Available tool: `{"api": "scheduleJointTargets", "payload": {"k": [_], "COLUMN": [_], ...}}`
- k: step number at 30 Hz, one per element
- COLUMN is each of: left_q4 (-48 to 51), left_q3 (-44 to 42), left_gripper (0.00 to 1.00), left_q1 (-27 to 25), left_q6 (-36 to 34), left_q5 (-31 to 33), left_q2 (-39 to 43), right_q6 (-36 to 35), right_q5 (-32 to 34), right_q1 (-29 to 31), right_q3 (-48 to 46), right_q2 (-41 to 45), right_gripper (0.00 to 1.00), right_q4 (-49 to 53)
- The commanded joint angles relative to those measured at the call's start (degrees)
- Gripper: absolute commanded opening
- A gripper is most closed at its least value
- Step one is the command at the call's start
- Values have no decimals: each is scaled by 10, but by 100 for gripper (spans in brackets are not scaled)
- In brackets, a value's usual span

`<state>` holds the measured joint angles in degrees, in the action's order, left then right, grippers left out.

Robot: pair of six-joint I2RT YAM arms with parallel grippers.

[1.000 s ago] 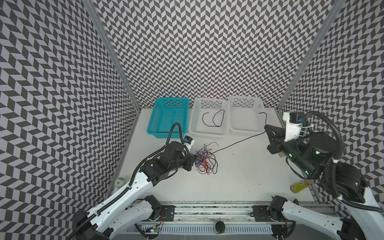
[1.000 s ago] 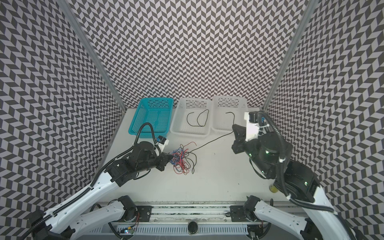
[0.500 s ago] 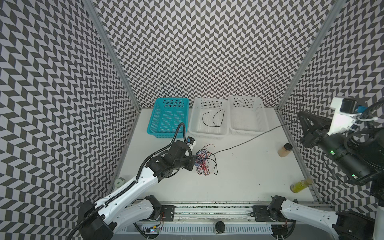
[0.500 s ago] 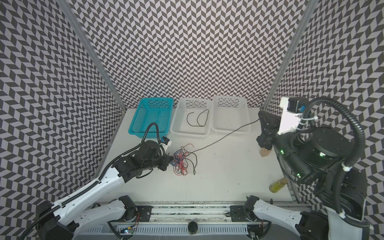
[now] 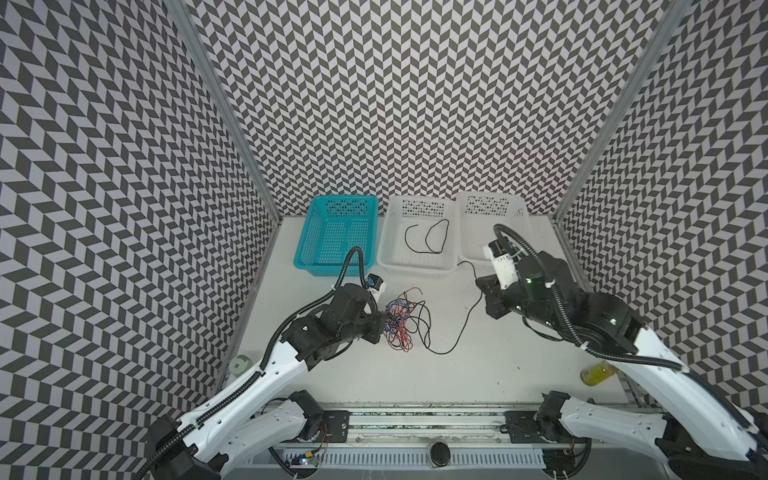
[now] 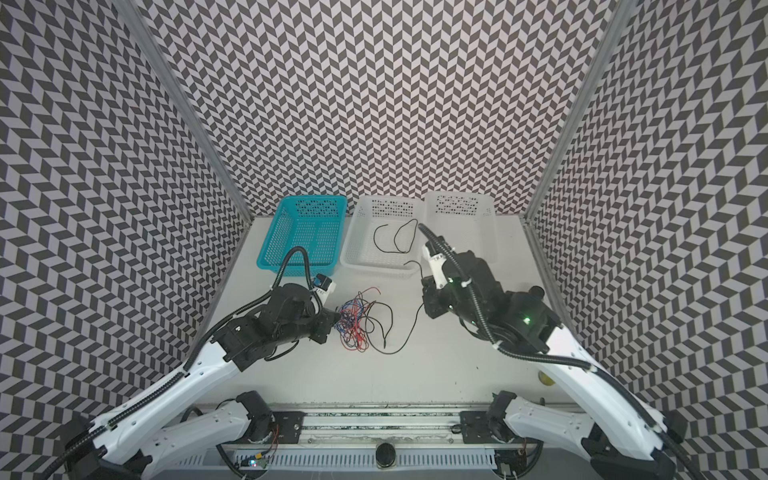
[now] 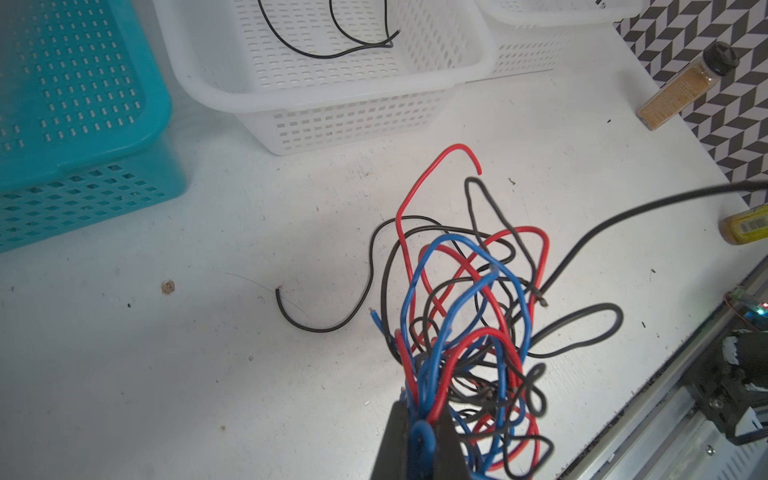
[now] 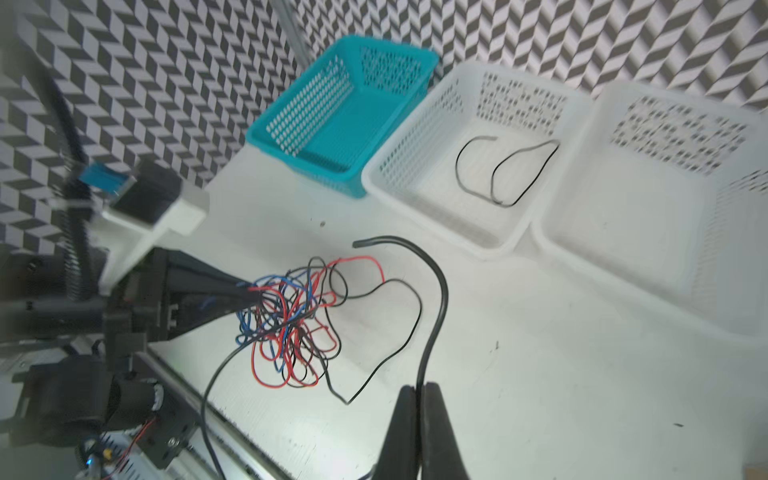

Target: Untangle the cables

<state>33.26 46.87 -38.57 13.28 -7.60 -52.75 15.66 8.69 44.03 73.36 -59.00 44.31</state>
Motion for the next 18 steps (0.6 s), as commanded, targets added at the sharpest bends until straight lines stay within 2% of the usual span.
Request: {"api": "scheduleJointTargets", "payload": {"k": [1, 5, 9, 11, 14, 18], "left_q4": [-13, -14, -12, -11, -11, -9], "left_q3": [5, 5, 5, 5, 5, 7], "left_gripper": [0, 0, 0, 0, 0, 0], "left_q1": [2, 2, 2, 2, 2, 3], "left_q6": [-9, -9, -9, -9, -9, -10], "left_q5": [-14, -21, -16, -10, -8, -8], "left_q2": [12, 12, 14, 13, 12, 8], "right_q6": [47, 61, 99, 116, 126, 111], "right_q5": [-92, -164, -176, -191, -193, -188], "right_q1": [1, 3, 6, 7, 13, 21], "right_q3": [-47, -97, -136, -154, -152, -181], "right_q2": [9, -19, -33, -42, -60, -71], "right_gripper": [8, 14, 16, 22, 37, 46], "right_q4": [-144, -233, -290, -317, -297, -298]}}
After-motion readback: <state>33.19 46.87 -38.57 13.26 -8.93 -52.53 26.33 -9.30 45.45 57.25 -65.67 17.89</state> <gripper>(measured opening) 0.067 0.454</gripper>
